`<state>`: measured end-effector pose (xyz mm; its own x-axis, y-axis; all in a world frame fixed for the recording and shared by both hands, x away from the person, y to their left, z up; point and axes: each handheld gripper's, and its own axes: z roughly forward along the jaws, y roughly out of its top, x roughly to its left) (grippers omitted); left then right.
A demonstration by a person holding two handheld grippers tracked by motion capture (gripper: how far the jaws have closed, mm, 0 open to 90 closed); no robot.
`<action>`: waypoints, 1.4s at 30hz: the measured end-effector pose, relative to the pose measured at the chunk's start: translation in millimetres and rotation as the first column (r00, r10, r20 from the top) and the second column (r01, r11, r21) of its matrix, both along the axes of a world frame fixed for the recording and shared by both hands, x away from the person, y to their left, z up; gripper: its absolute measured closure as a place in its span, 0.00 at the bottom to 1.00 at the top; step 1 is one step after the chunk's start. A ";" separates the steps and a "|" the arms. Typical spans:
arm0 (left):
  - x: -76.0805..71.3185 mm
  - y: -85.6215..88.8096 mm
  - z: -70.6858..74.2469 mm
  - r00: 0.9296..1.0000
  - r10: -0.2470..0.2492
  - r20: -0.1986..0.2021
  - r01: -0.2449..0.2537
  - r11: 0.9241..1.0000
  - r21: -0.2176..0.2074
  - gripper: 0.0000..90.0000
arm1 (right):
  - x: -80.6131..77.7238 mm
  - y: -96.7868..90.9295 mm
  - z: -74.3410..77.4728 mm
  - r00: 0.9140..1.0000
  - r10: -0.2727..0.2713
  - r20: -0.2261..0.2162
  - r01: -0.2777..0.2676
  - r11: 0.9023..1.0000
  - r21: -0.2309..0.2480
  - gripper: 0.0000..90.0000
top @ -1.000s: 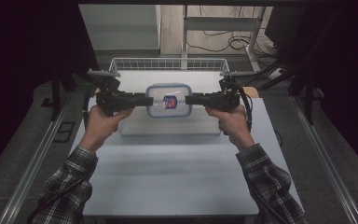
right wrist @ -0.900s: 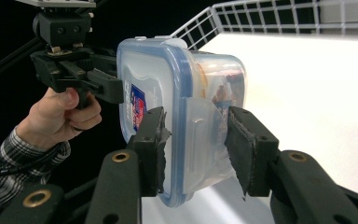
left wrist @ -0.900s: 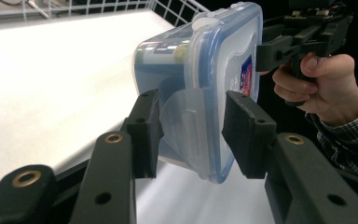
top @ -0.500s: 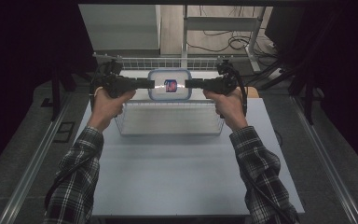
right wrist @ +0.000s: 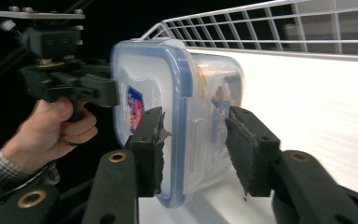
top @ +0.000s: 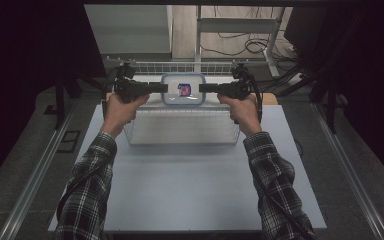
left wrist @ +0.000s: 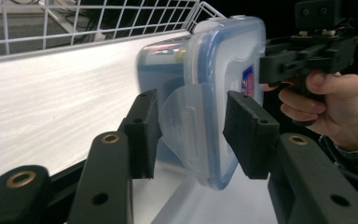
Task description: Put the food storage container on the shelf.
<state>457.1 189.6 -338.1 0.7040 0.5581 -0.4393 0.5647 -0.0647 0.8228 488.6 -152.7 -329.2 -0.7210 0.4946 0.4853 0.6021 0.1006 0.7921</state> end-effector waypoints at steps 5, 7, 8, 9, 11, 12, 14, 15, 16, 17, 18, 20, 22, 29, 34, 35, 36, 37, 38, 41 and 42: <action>2.6 -3.6 1.1 1.000 0.009 -0.005 -0.009 0.999 0.037 0.58 | -0.5 6.3 1.2 1.000 -0.025 0.015 0.026 0.998 -0.054 0.64; 4.3 -3.2 1.4 1.000 0.016 -0.008 -0.016 0.999 0.041 0.58 | -0.2 6.8 1.5 0.999 -0.028 0.023 0.030 0.997 -0.065 0.65; 4.7 -3.5 1.8 1.000 0.019 -0.006 -0.018 0.999 0.045 0.57 | -0.3 7.3 1.8 0.999 -0.031 0.028 0.033 0.997 -0.075 0.65; 5.3 -4.0 2.8 1.000 0.026 -0.007 -0.026 0.998 0.056 0.57 | -0.7 7.8 2.0 0.999 -0.031 0.029 0.033 0.996 -0.084 0.65; 6.2 -5.3 4.7 0.999 0.048 0.000 -0.048 0.995 0.088 0.55 | -1.4 9.5 1.9 0.999 -0.039 0.038 0.043 0.992 -0.115 0.66; 6.4 -6.4 5.7 0.998 0.057 0.007 -0.058 0.992 0.112 0.52 | -1.6 9.9 1.7 0.998 -0.045 0.039 0.049 0.992 -0.120 0.65; 7.0 -9.0 7.1 0.997 0.070 0.019 -0.072 0.987 0.147 0.46 | -1.3 9.6 1.9 0.998 -0.052 0.038 0.056 0.992 -0.110 0.66; 7.4 -9.6 7.8 0.997 0.075 0.025 -0.078 0.985 0.155 0.45 | -1.4 9.8 2.5 0.998 -0.053 0.041 0.058 0.992 -0.110 0.67; 7.6 -10.1 8.5 0.996 0.087 0.031 -0.091 0.983 0.160 0.45 | -1.6 10.3 3.4 0.997 -0.055 0.047 0.060 0.992 -0.115 0.67; 7.7 -10.4 9.2 0.994 0.100 0.036 -0.105 0.981 0.165 0.45 | -2.1 10.9 4.4 0.997 -0.060 0.051 0.065 0.991 -0.118 0.67; 7.8 -10.3 9.6 0.994 0.104 0.038 -0.109 0.979 0.169 0.45 | -2.5 11.5 5.4 0.996 -0.064 0.055 0.070 0.990 -0.122 0.67; 8.1 -10.4 9.7 0.992 0.119 0.041 -0.124 0.978 0.169 0.46 | -3.1 12.8 7.2 0.995 -0.072 0.065 0.080 0.988 -0.129 0.67; 8.1 -10.2 9.6 0.992 0.121 0.039 -0.126 0.979 0.160 0.49 | -3.1 14.1 8.6 0.994 -0.083 0.070 0.092 0.987 -0.135 0.67; 5.2 -11.4 10.2 0.986 0.155 0.067 -0.164 0.971 0.171 0.45 | -6.0 22.0 11.7 0.986 -0.120 0.114 0.138 0.977 -0.163 0.61; -5.3 -9.2 8.4 0.980 0.156 0.123 -0.175 0.972 0.158 0.30 | -14.6 21.7 13.3 0.978 -0.116 0.176 0.147 0.975 -0.170 0.45; -7.4 -9.0 7.8 0.979 0.152 0.132 -0.172 0.973 0.153 0.28 | -16.3 21.9 12.9 0.977 -0.111 0.184 0.142 0.976 -0.166 0.38; -10.1 -9.3 6.9 0.981 0.142 0.134 -0.161 0.977 0.142 0.24 | -18.3 22.8 12.0 0.975 -0.105 0.196 0.139 0.976 -0.167 0.32; -12.3 -9.9 6.0 0.982 0.134 0.136 -0.153 0.979 0.138 0.22 | -21.1 24.7 10.1 0.971 -0.096 0.218 0.136 0.975 -0.175 0.27; -14.7 -11.1 5.1 0.982 0.127 0.139 -0.146 0.979 0.139 0.20 | -23.6 26.7 8.0 0.968 -0.090 0.234 0.136 0.973 -0.189 0.22; -21.6 -14.0 2.0 0.980 0.121 0.160 -0.145 0.978 0.147 0.12 | -29.9 31.8 1.6 0.962 -0.086 0.260 0.147 0.963 -0.224 0.13; -24.1 -14.8 0.3 0.980 0.114 0.165 -0.138 0.979 0.147 0.11 | -31.6 33.2 -0.8 0.961 -0.082 0.263 0.145 0.961 -0.234 0.11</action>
